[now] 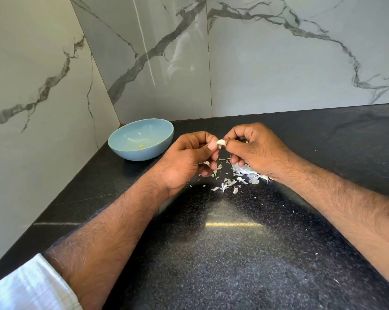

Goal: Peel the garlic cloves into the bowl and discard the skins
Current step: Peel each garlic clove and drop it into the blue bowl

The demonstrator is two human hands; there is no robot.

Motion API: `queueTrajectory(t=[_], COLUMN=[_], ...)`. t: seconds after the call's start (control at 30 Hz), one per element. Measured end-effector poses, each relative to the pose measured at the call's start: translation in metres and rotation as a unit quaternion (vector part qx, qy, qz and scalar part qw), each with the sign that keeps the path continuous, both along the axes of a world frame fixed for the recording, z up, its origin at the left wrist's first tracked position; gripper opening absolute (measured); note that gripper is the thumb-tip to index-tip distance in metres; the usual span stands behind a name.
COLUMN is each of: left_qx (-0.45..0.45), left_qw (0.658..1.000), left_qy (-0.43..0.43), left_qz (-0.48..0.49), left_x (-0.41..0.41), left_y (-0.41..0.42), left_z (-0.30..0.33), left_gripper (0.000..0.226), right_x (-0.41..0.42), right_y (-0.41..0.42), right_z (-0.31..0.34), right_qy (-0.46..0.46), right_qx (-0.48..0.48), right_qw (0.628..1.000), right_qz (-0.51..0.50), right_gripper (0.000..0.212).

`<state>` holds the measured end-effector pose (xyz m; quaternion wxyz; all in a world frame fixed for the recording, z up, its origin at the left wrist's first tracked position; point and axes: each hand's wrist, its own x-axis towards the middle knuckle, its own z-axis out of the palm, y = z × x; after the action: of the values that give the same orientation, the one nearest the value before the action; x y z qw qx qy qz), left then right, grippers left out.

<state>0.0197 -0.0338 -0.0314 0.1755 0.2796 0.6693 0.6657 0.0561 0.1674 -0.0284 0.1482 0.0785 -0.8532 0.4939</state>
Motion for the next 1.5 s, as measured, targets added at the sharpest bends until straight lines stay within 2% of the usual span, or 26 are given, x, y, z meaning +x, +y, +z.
queueTrajectory(t=[0.17,0.27,0.4,0.57,0.87,1.07,1.13,1.27,1.5], left_qx=[0.022,0.019,0.009,-0.034,-0.111,-0.119,-0.102,-0.031,0.059], left_qw=[0.998,0.997,0.995,0.994,0.978,0.975,0.981,0.996,0.996], left_qy=[-0.051,-0.068,-0.073,-0.02,0.126,0.154,0.138,0.051,-0.065], left_qz=[0.037,0.041,0.061,0.101,0.124,0.107,0.096,0.064,0.016], left_x=[-0.002,-0.002,-0.001,-0.002,0.001,0.001,0.002,0.005,0.005], left_y=[-0.001,0.0,0.002,0.004,0.006,0.006,0.007,0.008,0.005], left_z=[0.002,0.001,0.002,-0.001,-0.007,-0.007,-0.007,-0.004,0.004], left_gripper=[0.024,0.025,0.024,0.022,0.018,0.017,0.017,0.019,0.024], right_x=[0.0,0.002,0.007,0.007,0.004,0.002,0.002,0.002,-0.003], right_y=[0.007,0.008,0.002,-0.002,-0.004,-0.004,-0.004,-0.002,0.008], right_z=[0.002,0.005,0.008,0.007,0.005,0.005,0.005,0.006,0.003], right_qy=[0.041,0.054,0.091,0.077,0.034,-0.001,-0.003,0.002,0.013], right_qx=[0.052,0.029,0.003,0.015,-0.041,-0.089,-0.098,-0.101,-0.032], right_qw=[0.995,0.998,0.996,0.997,0.999,0.996,0.995,0.995,0.998], right_qz=[-0.071,-0.033,0.002,0.011,0.009,0.022,0.021,0.015,-0.054], right_gripper=[0.016,0.021,0.008,0.012,0.01,0.004,0.004,0.006,0.013])
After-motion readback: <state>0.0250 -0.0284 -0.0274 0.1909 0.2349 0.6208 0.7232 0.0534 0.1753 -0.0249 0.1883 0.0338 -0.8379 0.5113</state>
